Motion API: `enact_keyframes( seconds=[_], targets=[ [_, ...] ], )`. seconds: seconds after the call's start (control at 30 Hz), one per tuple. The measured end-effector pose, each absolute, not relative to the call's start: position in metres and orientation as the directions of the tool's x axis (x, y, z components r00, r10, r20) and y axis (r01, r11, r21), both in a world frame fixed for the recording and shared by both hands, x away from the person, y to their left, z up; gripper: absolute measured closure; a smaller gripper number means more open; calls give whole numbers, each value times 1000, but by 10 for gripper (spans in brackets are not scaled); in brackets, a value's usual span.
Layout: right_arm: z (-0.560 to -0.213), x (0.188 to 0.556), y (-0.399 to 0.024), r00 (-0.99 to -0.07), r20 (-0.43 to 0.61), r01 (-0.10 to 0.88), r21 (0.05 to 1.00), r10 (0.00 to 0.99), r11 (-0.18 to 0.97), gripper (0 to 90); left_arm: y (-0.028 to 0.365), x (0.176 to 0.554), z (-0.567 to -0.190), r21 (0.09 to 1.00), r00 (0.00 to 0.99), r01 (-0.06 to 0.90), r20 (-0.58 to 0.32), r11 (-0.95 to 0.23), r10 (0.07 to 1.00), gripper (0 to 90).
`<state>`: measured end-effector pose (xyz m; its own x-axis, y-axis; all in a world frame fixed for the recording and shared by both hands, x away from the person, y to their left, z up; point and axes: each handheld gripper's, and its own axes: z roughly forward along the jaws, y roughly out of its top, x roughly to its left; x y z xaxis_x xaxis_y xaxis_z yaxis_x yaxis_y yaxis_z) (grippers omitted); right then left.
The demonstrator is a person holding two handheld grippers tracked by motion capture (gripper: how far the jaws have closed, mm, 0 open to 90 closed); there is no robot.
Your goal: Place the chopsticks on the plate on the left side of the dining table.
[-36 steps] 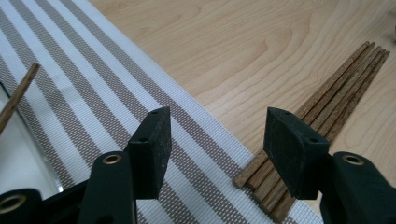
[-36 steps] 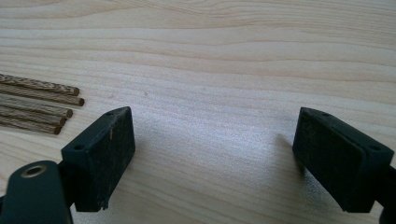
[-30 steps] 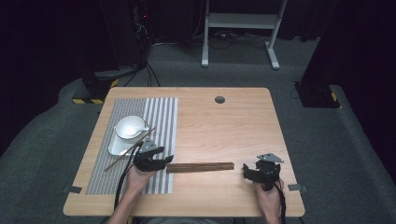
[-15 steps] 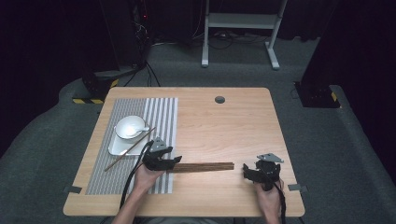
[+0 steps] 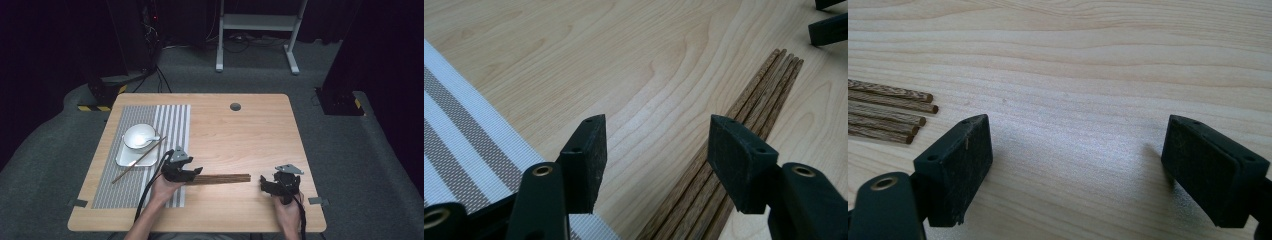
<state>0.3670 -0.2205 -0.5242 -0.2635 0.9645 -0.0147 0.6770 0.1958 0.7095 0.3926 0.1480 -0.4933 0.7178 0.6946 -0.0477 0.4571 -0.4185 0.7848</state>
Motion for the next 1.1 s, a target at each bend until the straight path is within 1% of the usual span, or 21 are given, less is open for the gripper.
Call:
enact_keyframes(
  seconds=[0.57,0.87,1.1],
  targets=[
    [-524,367,-221,-263,-14,677,710,965,195,127,120,398,-500,763,745,450,-34,-464,666,414],
    [-524,367,-221,-264,-15,677,710,964,196,127,108,400,-504,744,755,443,-9,-500,655,413],
    [-524,367,-221,-263,-14,677,709,965,195,127,103,402,-509,736,755,450,-11,-506,655,407]
  ],
)
